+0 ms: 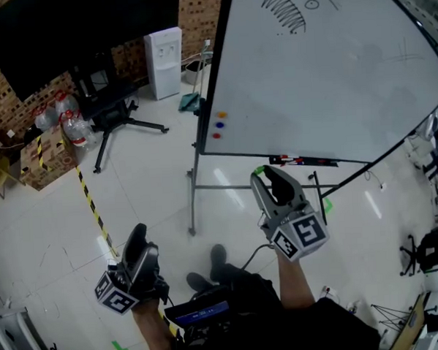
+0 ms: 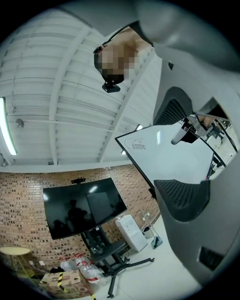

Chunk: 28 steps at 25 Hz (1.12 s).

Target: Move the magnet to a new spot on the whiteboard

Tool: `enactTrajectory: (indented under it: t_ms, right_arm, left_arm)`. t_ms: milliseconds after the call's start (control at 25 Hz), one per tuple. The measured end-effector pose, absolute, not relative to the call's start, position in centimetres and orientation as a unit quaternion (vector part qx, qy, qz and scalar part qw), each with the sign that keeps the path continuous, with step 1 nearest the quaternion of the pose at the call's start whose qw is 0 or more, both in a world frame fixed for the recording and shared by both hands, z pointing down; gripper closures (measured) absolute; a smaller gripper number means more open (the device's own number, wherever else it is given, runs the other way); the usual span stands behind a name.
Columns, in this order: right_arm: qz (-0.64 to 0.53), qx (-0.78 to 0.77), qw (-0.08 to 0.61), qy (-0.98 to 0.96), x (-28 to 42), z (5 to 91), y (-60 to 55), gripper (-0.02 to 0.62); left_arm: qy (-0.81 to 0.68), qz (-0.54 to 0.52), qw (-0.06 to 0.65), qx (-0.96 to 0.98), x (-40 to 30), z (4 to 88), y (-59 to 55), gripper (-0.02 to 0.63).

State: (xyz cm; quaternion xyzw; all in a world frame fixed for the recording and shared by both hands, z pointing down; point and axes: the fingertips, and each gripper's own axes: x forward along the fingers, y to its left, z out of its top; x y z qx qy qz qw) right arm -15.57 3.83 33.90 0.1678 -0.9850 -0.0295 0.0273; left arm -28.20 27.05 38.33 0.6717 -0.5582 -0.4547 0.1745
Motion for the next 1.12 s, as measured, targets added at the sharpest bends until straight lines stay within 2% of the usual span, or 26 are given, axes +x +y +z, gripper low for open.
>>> enactTrajectory:
  t_ms: [520, 1120]
  right_arm:
    - [-0.017, 0.156, 0.01, -0.988, -19.3, 34.8, 0.4, 0.453]
    - [0.032, 0.159, -0.042, -0.986, -24.8, 35.3, -11.6, 0.453]
  left_arm:
    - [-0.58, -0.436, 0.169, 0.667, -30.9, 38.3, 24.5, 0.249]
    - [-0.587, -0.371, 0.172, 0.698, -36.1, 35.5, 11.0, 0.25]
